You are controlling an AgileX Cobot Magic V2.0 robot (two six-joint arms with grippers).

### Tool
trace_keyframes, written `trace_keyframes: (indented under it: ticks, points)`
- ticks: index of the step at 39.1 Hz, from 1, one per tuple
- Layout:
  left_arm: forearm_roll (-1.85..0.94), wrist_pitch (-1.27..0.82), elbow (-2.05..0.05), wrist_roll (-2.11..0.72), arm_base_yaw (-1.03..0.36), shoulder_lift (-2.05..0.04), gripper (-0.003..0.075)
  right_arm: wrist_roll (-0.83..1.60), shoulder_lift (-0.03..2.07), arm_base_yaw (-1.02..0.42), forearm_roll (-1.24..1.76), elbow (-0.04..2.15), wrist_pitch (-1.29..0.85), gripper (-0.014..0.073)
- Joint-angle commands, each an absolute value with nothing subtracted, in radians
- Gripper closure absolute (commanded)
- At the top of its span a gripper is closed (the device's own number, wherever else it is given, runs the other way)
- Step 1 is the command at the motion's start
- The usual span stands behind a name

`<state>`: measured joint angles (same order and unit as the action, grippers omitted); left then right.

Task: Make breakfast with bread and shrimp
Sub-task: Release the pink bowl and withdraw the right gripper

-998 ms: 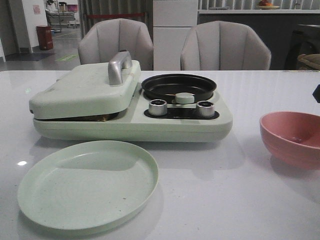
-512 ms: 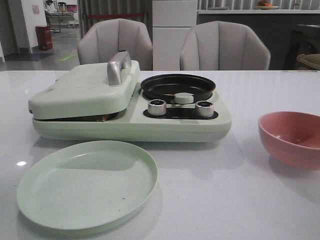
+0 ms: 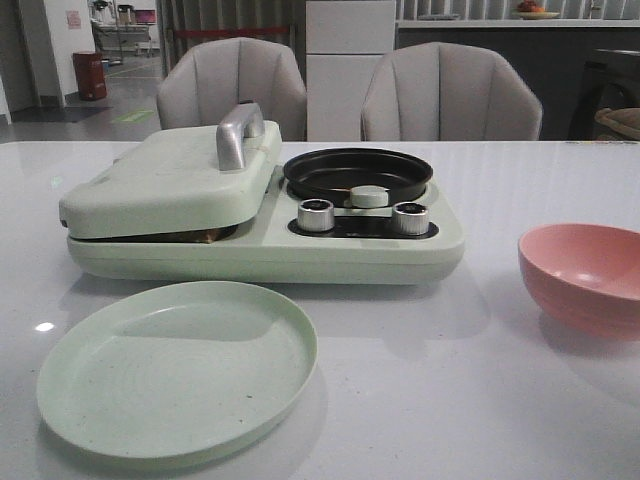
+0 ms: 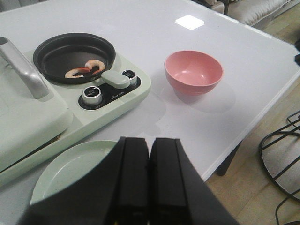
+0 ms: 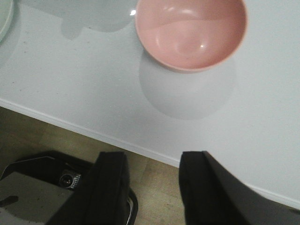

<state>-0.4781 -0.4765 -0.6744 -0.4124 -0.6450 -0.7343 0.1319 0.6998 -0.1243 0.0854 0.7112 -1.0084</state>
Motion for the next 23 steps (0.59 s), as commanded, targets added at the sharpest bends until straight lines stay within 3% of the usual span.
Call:
trace_keyframes:
  ticks: [1,14,23]
  points:
    - [-0.498,-0.413,-0.708,-0.412,-0.649,-0.731,0.0622,0.102,0.599,-0.121,0.057,0.737,-1.019,0.0197]
    - [-0.498,-0.413,-0.708,-0.412,-0.649,-0.731,0.0622,0.111,0.427,-0.25,0.071,0.736,-1.055,0.0197]
    - [-0.498,-0.413,-0.708,-0.412,-0.649,-0.731,0.0622,0.11,0.408,-0.251,0.124,0.736,-0.981,0.0197]
